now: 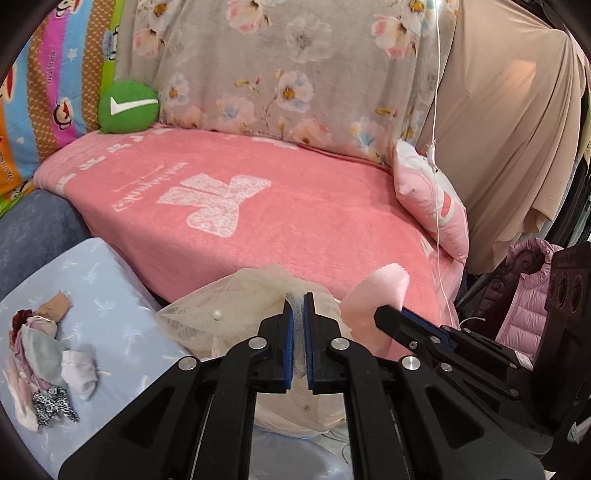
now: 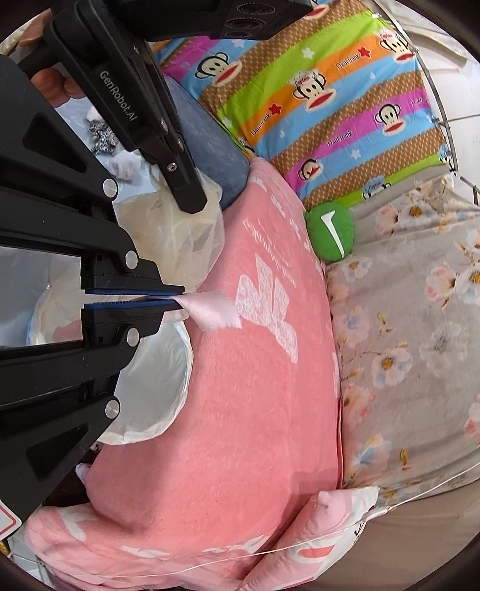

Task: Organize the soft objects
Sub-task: 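Carry both held cloths over the white bin and open both grippers, then move both open grippers back from the bin to the cloth pile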

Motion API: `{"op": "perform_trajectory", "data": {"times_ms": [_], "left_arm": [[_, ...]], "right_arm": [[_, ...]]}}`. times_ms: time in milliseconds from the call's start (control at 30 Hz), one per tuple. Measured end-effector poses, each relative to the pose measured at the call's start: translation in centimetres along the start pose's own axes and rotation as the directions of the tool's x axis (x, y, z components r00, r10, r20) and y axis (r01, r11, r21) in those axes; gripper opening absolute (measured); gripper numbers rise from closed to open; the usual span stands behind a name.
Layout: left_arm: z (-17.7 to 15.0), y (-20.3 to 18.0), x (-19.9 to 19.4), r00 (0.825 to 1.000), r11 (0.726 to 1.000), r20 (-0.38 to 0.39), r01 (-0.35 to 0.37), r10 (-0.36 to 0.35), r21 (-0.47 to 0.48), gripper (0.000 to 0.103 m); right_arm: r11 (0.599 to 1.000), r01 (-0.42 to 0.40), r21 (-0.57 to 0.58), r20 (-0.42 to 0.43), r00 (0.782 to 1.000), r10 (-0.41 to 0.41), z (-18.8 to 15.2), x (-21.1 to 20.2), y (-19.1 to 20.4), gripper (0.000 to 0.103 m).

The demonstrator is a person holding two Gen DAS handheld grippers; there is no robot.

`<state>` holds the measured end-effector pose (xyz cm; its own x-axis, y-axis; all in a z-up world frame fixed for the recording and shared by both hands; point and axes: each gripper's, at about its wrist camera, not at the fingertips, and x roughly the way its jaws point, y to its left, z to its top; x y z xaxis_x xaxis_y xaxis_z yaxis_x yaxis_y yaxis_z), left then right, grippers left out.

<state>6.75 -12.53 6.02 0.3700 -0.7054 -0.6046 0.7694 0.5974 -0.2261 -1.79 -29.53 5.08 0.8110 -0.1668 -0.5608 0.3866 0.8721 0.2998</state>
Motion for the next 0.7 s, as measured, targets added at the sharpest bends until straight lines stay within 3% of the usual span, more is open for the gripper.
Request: {"op": "perform_trajectory", "data": {"times_ms": [33,100,167,267,700], "left_arm": [[0.0,0.0,0.5,1.0,1.0,-0.01,-0.008,0.008,-0.003,0.009],[0.0,0.1,0.9,1.0,1.0,-0.012,-0.018,0.018,-0.012,0.03],[-0.1,0.3,1.0,0.999,0.999,-0.001,-0.044,0.044,-0.03,0.049],[-0.1,0.9,0.8,0.998,0.996,0.016,-0.061,0.062,-0.058,0.061],[-1.4,3.6,-0.7,0.989,0.983,0.032,-0.141,0.146,-0.115,0.062]], "right_arm": [[1.0,0.004,0.004,-0.004,1.0,-0.004,0.1,0.2,-0.3,0.009],[1.0,0.014,0.005,-0.007,1.0,-0.014,0.2,0.6,-0.7,0.014],[0.999,0.033,0.007,0.003,0.999,-0.033,0.3,0.6,-0.9,0.029],[0.999,0.039,0.019,0.008,0.999,-0.039,0.3,0.6,-1.4,0.04],[0.999,-0.011,-0.035,-0.034,0.999,0.01,-1.4,1.5,2.0,0.048]]}}
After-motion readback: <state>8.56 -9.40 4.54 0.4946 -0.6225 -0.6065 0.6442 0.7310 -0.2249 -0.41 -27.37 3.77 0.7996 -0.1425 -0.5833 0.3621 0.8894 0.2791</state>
